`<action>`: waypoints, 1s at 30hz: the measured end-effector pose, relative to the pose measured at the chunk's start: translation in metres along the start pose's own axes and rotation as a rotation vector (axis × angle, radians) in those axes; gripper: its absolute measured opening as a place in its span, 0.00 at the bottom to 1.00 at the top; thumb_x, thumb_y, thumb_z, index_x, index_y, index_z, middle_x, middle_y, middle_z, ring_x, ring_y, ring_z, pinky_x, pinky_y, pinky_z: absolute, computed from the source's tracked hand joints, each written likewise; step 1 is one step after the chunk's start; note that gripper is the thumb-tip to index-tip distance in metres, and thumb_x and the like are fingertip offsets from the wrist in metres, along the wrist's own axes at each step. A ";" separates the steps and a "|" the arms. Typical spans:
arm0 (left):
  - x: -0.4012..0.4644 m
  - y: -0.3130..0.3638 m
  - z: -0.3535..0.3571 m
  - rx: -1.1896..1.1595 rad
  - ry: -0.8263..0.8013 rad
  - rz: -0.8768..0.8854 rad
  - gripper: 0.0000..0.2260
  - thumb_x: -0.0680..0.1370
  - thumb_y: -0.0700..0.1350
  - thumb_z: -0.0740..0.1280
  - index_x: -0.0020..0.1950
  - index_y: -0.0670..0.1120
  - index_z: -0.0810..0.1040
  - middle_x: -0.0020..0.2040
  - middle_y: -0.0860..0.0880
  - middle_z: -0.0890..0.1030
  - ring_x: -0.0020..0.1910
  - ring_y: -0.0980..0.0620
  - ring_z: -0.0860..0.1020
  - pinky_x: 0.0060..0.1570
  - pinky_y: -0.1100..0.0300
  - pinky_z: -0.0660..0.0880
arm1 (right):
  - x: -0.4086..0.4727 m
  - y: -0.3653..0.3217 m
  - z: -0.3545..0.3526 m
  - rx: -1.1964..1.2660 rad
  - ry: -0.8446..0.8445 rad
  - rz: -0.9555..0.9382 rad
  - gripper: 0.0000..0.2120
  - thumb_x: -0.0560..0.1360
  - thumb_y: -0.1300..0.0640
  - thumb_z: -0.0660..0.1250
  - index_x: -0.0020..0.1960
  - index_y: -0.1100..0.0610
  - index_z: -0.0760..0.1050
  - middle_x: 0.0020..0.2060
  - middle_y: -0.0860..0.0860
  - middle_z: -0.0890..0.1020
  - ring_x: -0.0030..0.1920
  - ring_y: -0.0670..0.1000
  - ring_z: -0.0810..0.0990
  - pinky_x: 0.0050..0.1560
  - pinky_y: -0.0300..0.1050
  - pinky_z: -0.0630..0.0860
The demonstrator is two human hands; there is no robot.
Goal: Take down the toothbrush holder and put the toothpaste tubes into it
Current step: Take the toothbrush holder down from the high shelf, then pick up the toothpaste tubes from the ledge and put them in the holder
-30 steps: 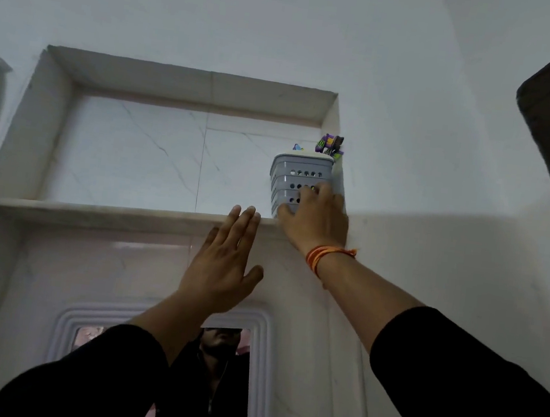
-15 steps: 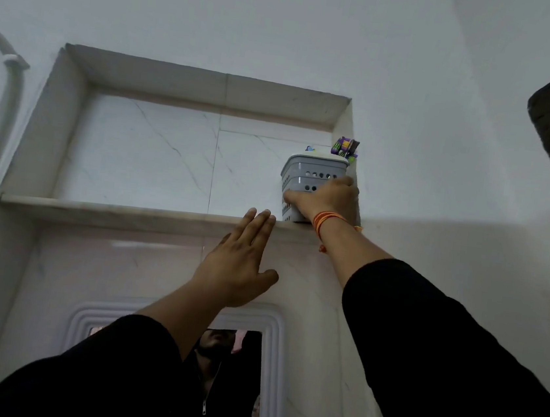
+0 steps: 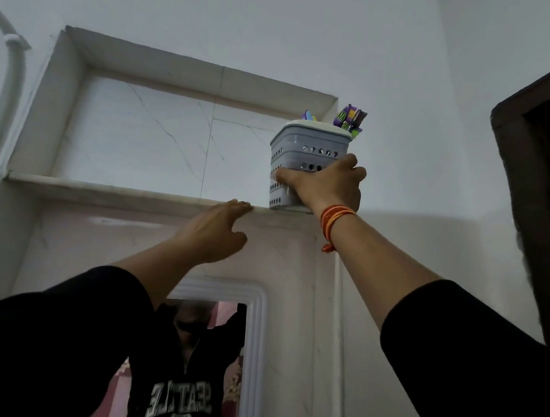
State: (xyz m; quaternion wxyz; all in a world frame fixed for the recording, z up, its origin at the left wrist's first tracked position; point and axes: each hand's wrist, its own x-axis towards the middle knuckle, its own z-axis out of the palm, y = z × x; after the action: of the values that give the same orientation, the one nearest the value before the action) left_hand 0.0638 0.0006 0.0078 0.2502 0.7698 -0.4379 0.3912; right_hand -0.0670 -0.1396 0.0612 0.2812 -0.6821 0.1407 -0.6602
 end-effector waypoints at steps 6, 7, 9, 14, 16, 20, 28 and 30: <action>-0.061 -0.003 0.015 -0.136 0.063 -0.036 0.24 0.78 0.44 0.65 0.76 0.52 0.70 0.75 0.50 0.72 0.73 0.47 0.71 0.71 0.48 0.69 | -0.063 0.019 -0.009 0.066 -0.079 0.025 0.55 0.55 0.35 0.80 0.71 0.57 0.59 0.62 0.56 0.68 0.56 0.55 0.73 0.46 0.45 0.69; -0.074 -0.004 0.021 -0.165 0.059 -0.048 0.23 0.79 0.43 0.65 0.75 0.52 0.71 0.74 0.50 0.73 0.72 0.47 0.72 0.71 0.48 0.70 | -0.077 0.026 -0.008 0.075 -0.097 0.035 0.56 0.55 0.35 0.81 0.71 0.57 0.59 0.61 0.55 0.68 0.54 0.53 0.72 0.45 0.44 0.70; -0.100 -0.007 0.035 -0.213 0.054 -0.067 0.22 0.79 0.43 0.65 0.73 0.51 0.73 0.73 0.49 0.75 0.68 0.47 0.75 0.68 0.49 0.73 | -0.106 0.042 -0.006 0.084 -0.126 0.052 0.56 0.53 0.35 0.81 0.71 0.56 0.59 0.59 0.53 0.68 0.52 0.51 0.71 0.43 0.43 0.70; -0.178 -0.023 0.081 -0.365 0.049 -0.067 0.17 0.79 0.40 0.66 0.66 0.52 0.79 0.60 0.53 0.82 0.56 0.54 0.81 0.57 0.54 0.79 | -0.194 0.092 0.000 0.110 -0.180 0.103 0.58 0.49 0.39 0.84 0.69 0.58 0.60 0.58 0.50 0.66 0.52 0.48 0.69 0.48 0.43 0.73; -0.212 -0.030 0.103 -0.454 0.054 -0.125 0.17 0.79 0.38 0.66 0.64 0.54 0.79 0.59 0.58 0.81 0.55 0.59 0.79 0.56 0.58 0.80 | -0.234 0.118 0.004 0.156 -0.188 0.132 0.57 0.48 0.42 0.85 0.68 0.58 0.61 0.59 0.49 0.67 0.52 0.46 0.70 0.48 0.39 0.72; -0.284 -0.044 0.154 -0.461 -0.075 -0.312 0.15 0.79 0.38 0.67 0.65 0.45 0.80 0.60 0.51 0.81 0.51 0.62 0.79 0.52 0.67 0.76 | -0.321 0.174 0.010 0.187 -0.246 0.214 0.56 0.47 0.43 0.86 0.67 0.56 0.60 0.60 0.49 0.73 0.54 0.45 0.74 0.43 0.28 0.70; -0.402 -0.065 0.248 -0.432 -0.533 -0.484 0.12 0.79 0.44 0.69 0.61 0.44 0.84 0.58 0.48 0.85 0.58 0.53 0.82 0.61 0.58 0.76 | -0.482 0.283 0.007 0.086 -0.291 0.457 0.60 0.43 0.45 0.86 0.68 0.54 0.61 0.62 0.51 0.76 0.58 0.50 0.79 0.53 0.45 0.81; -0.422 -0.069 0.270 -0.390 -0.681 -0.510 0.13 0.79 0.46 0.69 0.61 0.45 0.84 0.57 0.47 0.86 0.57 0.52 0.82 0.57 0.64 0.74 | -0.518 0.307 0.003 0.056 -0.320 0.503 0.60 0.44 0.47 0.87 0.69 0.55 0.61 0.62 0.52 0.76 0.58 0.51 0.79 0.53 0.46 0.81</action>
State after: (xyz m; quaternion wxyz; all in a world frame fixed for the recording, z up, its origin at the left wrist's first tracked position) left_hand 0.0960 0.0400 -0.4955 0.3205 0.8760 -0.3574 -0.0472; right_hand -0.0555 -0.0936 -0.5384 0.4732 -0.7131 0.2412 -0.4576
